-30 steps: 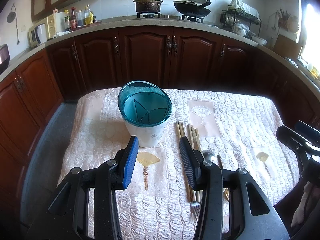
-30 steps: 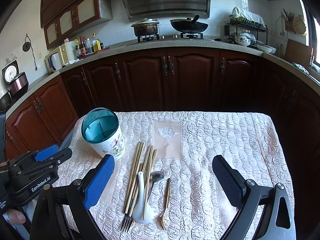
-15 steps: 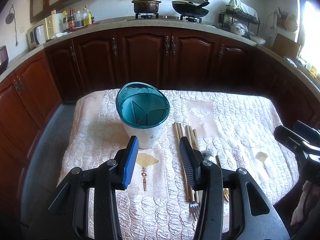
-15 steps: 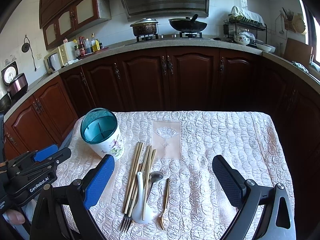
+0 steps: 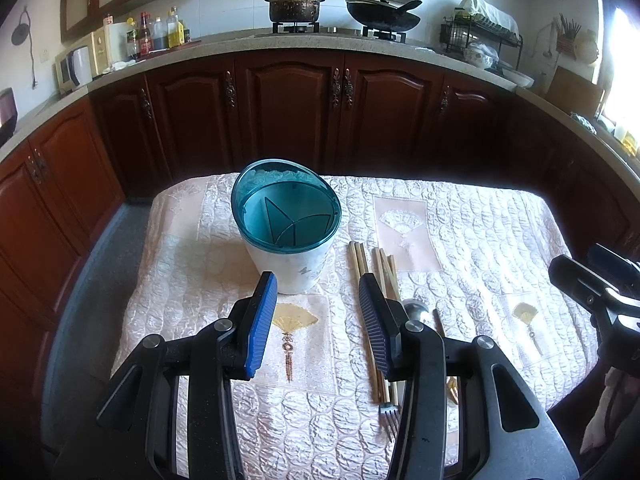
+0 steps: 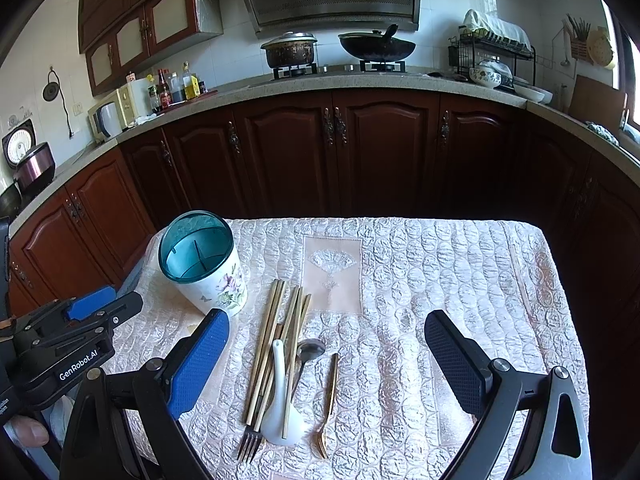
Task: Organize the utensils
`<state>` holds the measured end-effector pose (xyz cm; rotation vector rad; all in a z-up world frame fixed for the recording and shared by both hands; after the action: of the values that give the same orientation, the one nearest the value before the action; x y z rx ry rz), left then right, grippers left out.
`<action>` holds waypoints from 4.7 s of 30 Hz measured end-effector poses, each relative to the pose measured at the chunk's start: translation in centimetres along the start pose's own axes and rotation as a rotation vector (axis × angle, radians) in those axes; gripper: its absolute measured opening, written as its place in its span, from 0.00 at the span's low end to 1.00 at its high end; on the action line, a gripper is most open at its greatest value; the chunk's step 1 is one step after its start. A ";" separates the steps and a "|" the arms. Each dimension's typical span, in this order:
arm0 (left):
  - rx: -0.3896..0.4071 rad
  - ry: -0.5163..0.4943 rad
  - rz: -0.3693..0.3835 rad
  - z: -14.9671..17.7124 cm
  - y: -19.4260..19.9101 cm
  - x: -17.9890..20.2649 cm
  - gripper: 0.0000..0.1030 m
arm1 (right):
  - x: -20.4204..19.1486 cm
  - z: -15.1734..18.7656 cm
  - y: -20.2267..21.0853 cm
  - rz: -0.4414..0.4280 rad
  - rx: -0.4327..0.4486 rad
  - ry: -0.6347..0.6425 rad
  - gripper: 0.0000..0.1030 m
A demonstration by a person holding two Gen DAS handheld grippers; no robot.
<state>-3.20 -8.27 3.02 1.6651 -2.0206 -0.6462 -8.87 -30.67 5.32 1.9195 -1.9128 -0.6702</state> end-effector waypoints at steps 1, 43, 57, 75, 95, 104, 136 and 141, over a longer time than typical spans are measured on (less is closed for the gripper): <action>0.000 0.000 0.000 0.0 0.0 0.0 0.41 | 0.0 0.0 0.0 0.000 -0.001 0.001 0.95; -0.353 0.037 0.241 7.6 -10.7 5.4 0.41 | 2.6 11.0 -12.7 -0.183 -0.312 -0.103 0.54; -0.412 -0.067 0.295 8.2 -16.9 9.1 0.34 | 4.9 10.7 -14.0 -0.193 -0.323 -0.165 0.54; -0.333 0.008 0.350 5.8 -13.0 5.6 0.12 | -1.0 8.0 -20.7 -0.324 -0.387 -0.058 0.39; -0.220 0.118 0.320 3.6 -7.9 -1.0 0.12 | -1.7 7.3 -25.9 -0.226 -0.434 -0.033 0.21; -0.196 0.130 0.318 3.2 -6.9 -1.4 0.12 | -2.4 5.6 -26.8 -0.312 -0.417 -0.150 0.07; 0.094 0.142 0.211 -9.8 1.2 -8.4 0.11 | -6.6 -14.7 -5.9 -0.498 0.110 -0.033 0.05; 0.107 0.107 0.103 -11.5 -1.6 -9.7 0.11 | -8.6 -18.2 -5.7 -0.462 0.172 0.015 0.05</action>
<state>6.75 0.10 10.79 1.6063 -2.0793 -0.4114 6.17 -23.47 18.01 2.5020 -1.5668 -0.6241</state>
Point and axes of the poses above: each gripper's, at about its wrist camera, not at the fingertips, and y roughly against the way its jaws point, x to its right, z to its underside, the point moved 8 cm from there along -y, roughly the way its jaws point, and after that the axes turned 6 degrees about x, right-handed, at the moved point
